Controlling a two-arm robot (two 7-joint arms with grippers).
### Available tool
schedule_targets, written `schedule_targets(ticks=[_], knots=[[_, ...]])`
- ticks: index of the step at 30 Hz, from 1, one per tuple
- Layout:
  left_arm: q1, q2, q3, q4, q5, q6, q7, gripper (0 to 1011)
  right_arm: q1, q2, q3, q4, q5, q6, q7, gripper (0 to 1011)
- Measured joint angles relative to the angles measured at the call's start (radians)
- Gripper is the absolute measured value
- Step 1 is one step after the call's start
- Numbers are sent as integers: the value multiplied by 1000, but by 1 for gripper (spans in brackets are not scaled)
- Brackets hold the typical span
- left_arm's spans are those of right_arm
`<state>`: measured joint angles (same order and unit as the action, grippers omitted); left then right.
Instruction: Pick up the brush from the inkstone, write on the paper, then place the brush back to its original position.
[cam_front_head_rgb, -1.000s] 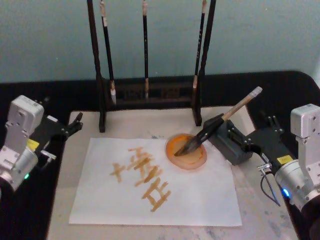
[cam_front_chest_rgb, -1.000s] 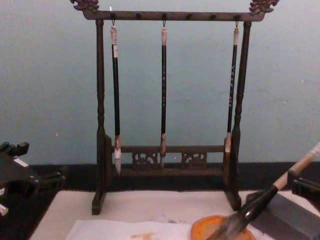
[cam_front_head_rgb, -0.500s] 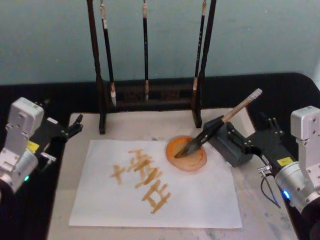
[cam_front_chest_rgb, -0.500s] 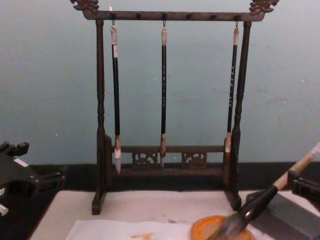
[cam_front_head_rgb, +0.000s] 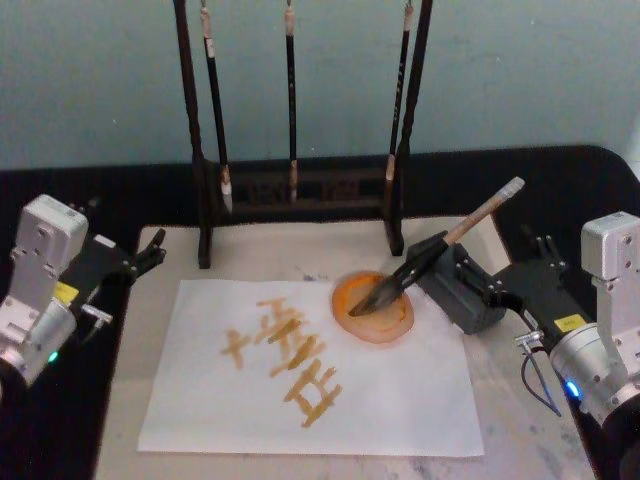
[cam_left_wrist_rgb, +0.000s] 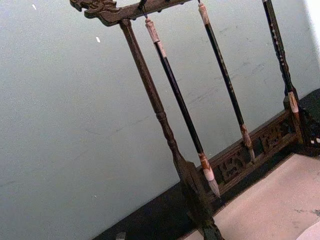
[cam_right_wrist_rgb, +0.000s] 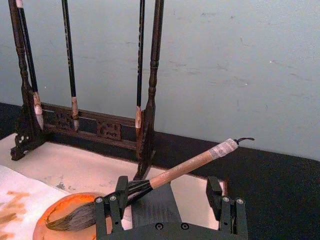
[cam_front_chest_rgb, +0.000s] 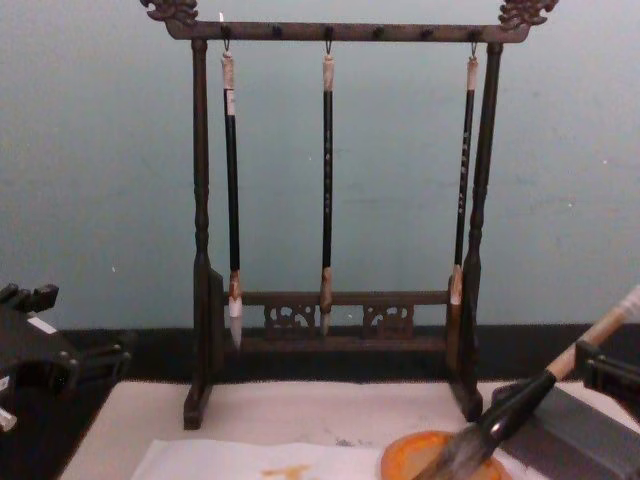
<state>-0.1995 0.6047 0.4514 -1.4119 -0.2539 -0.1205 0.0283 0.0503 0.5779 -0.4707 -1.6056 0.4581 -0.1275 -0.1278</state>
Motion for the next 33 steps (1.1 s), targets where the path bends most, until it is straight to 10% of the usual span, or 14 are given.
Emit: schedule_targets(ticks=[33], knots=[[0, 0, 0, 0, 0, 0, 0, 1010, 0, 0, 0, 0, 0, 0, 0, 1000]])
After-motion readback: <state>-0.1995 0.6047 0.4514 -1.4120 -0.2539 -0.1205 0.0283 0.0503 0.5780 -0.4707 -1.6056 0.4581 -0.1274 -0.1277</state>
